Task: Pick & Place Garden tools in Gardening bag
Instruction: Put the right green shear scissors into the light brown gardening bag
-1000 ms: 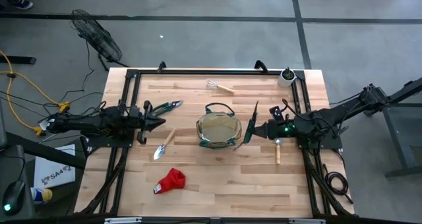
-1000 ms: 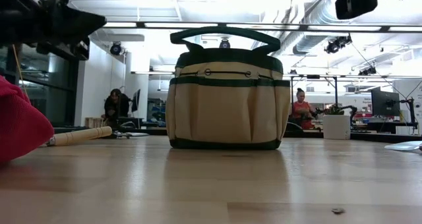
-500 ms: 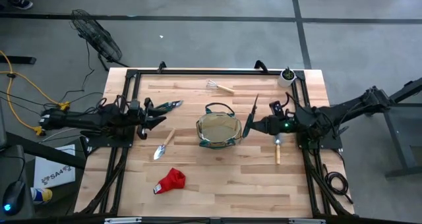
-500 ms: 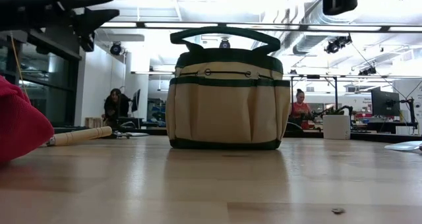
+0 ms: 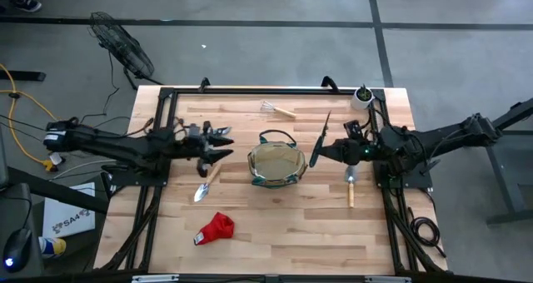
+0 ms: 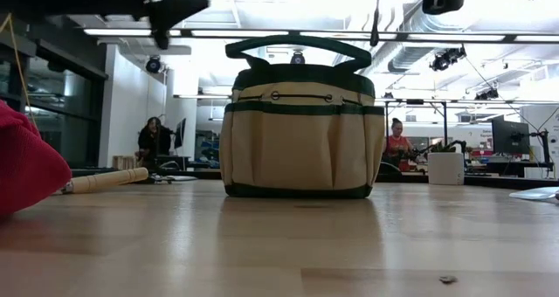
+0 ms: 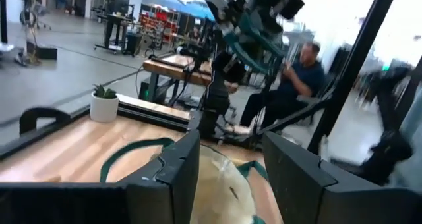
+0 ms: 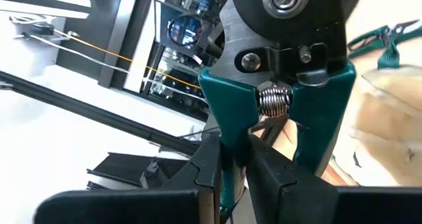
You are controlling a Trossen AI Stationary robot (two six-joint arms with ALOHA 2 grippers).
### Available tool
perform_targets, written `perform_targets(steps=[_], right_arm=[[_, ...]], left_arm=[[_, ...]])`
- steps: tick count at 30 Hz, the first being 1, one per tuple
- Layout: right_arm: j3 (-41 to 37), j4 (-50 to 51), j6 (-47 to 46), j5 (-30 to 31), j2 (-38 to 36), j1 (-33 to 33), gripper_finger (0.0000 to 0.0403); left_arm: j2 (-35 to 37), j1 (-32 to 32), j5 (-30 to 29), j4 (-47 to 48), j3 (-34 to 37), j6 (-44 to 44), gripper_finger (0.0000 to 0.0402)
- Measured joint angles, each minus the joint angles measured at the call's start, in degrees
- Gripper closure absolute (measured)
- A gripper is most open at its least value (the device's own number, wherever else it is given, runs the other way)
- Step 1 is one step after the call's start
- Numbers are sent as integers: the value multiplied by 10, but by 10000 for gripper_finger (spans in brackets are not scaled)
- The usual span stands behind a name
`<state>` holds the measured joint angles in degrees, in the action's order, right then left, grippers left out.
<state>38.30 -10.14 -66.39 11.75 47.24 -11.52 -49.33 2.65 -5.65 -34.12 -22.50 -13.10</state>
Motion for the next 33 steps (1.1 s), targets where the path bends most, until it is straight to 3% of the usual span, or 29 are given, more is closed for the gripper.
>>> perform_targets(steps=[9, 20, 33], right_arm=[[0, -56, 39, -27, -20, 18, 366], [0, -138, 75, -92, -22, 58, 366], [0, -210, 78, -200, -22, 132, 366]], left_arm=[[-162, 0, -1, 0, -137, 102, 238], [-323, 0, 25, 0, -285, 103, 238], [-450, 0, 66, -4, -411, 103, 238]])
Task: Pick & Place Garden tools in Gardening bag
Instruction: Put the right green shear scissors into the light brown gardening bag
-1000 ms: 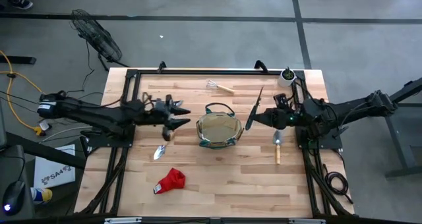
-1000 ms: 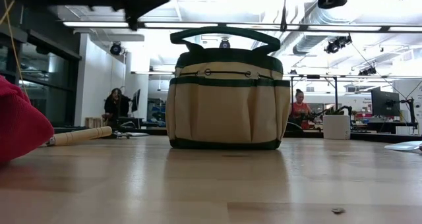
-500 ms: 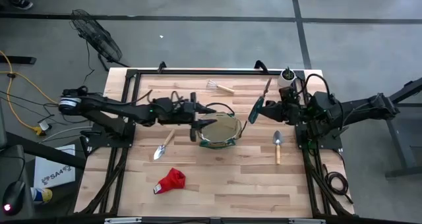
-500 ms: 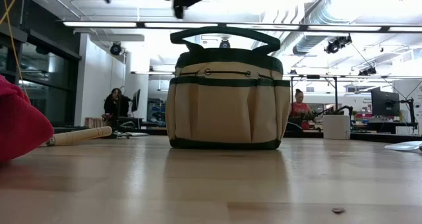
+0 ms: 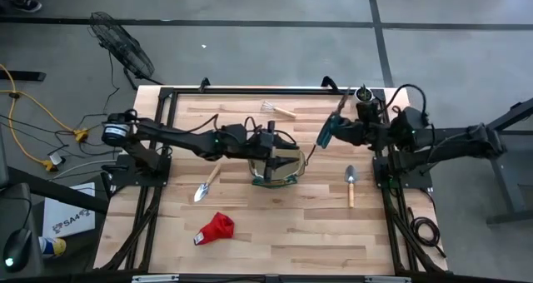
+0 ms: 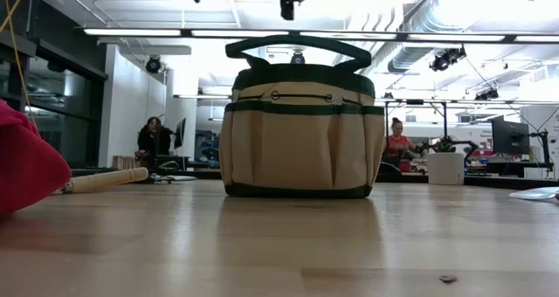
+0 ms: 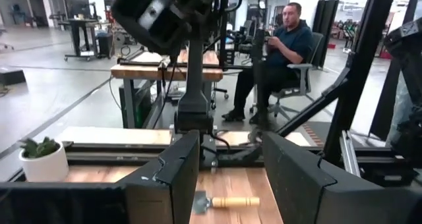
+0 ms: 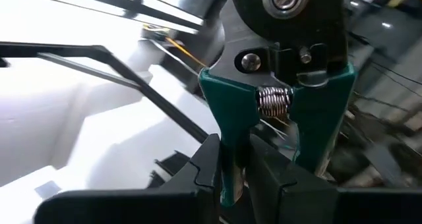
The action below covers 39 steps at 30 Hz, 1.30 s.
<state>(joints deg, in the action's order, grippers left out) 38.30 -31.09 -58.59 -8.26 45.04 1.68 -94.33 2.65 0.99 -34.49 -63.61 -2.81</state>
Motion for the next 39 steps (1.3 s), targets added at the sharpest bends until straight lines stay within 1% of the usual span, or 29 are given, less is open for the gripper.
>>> perform_targets(steps=[3, 7, 10, 14, 19, 22, 27, 32, 36, 39], right_arm=[[0, -30, -3, -26, 0, 17, 366], [0, -44, -5, -42, 0, 38, 366], [0, -45, -6, -45, 1, 50, 366], [0, -65, -16, -68, 3, 68, 366], [0, -73, -18, -92, 2, 77, 366], [0, -71, -18, -103, 1, 77, 366], [0, -64, -14, -104, 1, 77, 366], [0, -63, -12, -105, 1, 88, 366], [0, -63, -14, -115, 1, 97, 366], [0, -56, -14, -117, 1, 101, 366]], left_arm=[[-13, 0, -1, 7, -9, 0, 238], [-29, 0, -11, 4, -27, 2, 238], [-50, 0, -14, 4, -51, 16, 238], [-76, 0, -16, -1, -88, 42, 238], [-99, 0, -23, 6, -118, 45, 238], [-99, 0, -31, 1, -123, 45, 238], [-99, 0, -29, -3, -123, 41, 238], [-99, 0, 15, -17, -123, 40, 238], [-99, 0, 17, -20, -123, 40, 238], [-99, 0, 17, -40, -122, 40, 238]])
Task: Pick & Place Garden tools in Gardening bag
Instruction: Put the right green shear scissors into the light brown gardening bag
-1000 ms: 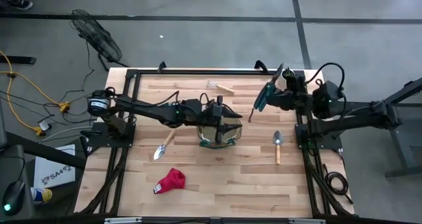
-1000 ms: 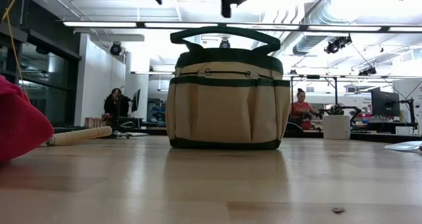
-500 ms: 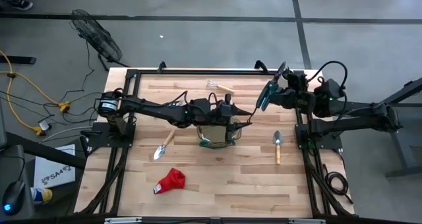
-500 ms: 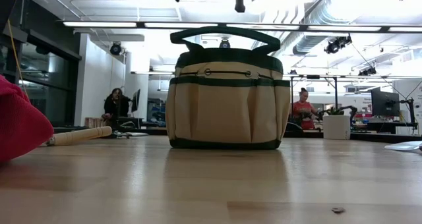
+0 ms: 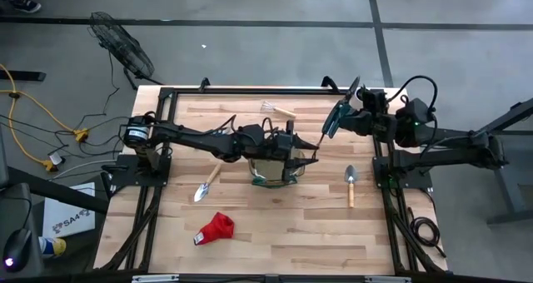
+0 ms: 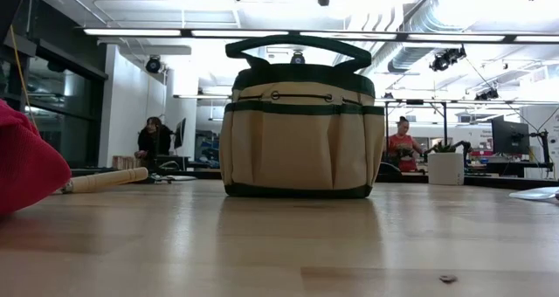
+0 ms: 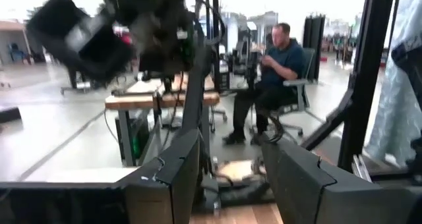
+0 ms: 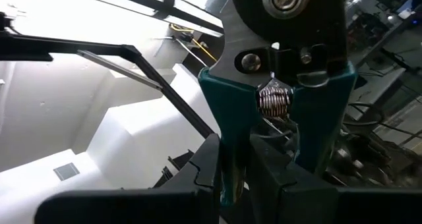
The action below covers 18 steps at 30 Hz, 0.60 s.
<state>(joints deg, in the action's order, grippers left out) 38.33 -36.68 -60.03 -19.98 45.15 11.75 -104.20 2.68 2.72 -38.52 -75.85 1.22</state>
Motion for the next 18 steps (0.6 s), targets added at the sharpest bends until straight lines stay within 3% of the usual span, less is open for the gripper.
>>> perform_targets(steps=[18], right_arm=[[0, 33, 3, 1, 0, 1, 366]], left_arm=[[0, 0, 43, -73, 0, -1, 238]])
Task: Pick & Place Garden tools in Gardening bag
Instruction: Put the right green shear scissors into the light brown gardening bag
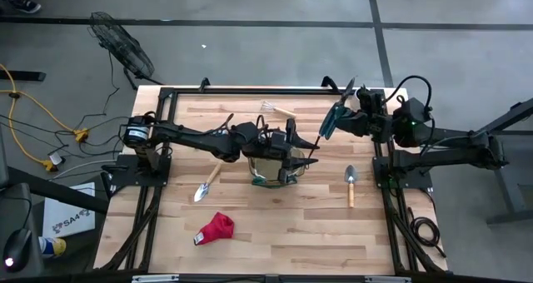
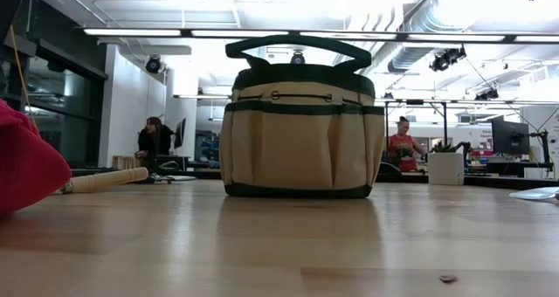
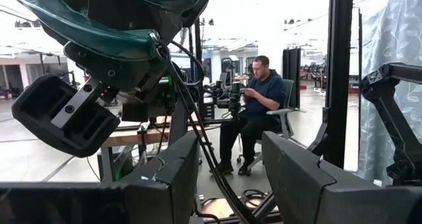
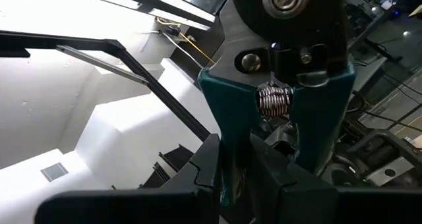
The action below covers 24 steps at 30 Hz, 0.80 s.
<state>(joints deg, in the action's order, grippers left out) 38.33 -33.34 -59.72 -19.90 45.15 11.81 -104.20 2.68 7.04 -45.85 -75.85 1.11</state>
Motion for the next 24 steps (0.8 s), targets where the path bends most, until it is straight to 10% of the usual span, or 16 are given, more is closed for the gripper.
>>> perform_targets(steps=[24], right_arm=[[0, -1, 0, 0, -2, 0, 366]], left_arm=[[0, 0, -5, 70, 0, -118, 254]])
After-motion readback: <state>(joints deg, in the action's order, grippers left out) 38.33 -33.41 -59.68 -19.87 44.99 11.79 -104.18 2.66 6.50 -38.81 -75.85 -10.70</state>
